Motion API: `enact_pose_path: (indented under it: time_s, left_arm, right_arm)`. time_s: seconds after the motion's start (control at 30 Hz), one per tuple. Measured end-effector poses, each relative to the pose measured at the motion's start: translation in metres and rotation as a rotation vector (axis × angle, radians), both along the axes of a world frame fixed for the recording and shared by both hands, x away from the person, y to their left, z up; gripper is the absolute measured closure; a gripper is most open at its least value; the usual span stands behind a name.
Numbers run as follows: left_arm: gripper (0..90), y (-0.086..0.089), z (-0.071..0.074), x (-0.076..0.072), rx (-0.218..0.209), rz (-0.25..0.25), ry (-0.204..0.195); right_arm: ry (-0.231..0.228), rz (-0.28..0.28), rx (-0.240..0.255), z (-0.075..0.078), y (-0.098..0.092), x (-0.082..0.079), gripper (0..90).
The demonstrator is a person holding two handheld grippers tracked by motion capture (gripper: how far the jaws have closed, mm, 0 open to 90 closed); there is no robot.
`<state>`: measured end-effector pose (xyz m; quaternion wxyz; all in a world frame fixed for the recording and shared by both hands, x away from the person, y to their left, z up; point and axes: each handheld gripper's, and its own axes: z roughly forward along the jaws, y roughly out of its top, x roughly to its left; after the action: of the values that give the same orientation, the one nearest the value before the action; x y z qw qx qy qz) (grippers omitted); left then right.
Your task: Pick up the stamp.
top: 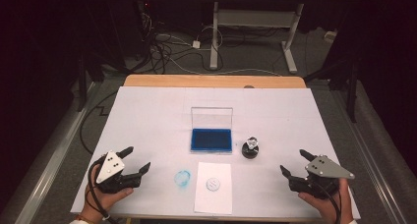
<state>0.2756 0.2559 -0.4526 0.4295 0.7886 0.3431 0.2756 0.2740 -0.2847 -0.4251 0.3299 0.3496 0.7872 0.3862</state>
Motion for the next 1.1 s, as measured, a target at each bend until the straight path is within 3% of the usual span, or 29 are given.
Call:
enact_pose_path:
  time_s: [0.17,0.4,0.6,0.7,0.83,1.0,1.1]
  left_arm:
    - [23.0,-0.005,-0.004,0.002,0.031,-0.024,0.022]
    - [23.8,-0.008,-0.006,0.005,0.038,-0.058,0.042]
    - [24.6,-0.011,-0.011,0.006,0.069,-0.079,0.064]
    - [24.6,-0.013,-0.010,0.006,0.075,-0.088,0.064]
    - [24.6,-0.013,-0.013,0.003,0.086,-0.104,0.086]
    - [21.3,-0.012,-0.012,0.004,0.071,-0.112,0.082]
    - [21.2,-0.011,-0.012,0.005,0.068,-0.109,0.092]
  right_arm:
    - [0.008,0.005,0.001,-0.001,-0.001,0.004,22.1]
    - [0.026,-0.002,-0.006,-0.003,-0.003,0.008,22.6]
    - [0.078,0.015,0.027,-0.002,-0.004,0.014,22.9]
    - [0.122,0.073,0.049,0.000,-0.006,0.021,22.6]
    - [0.146,0.086,0.067,0.009,-0.005,0.030,22.5]
    - [0.158,0.114,0.024,0.022,0.006,0.040,22.5]
    - [0.202,0.149,-0.005,0.030,0.019,0.056,22.5]
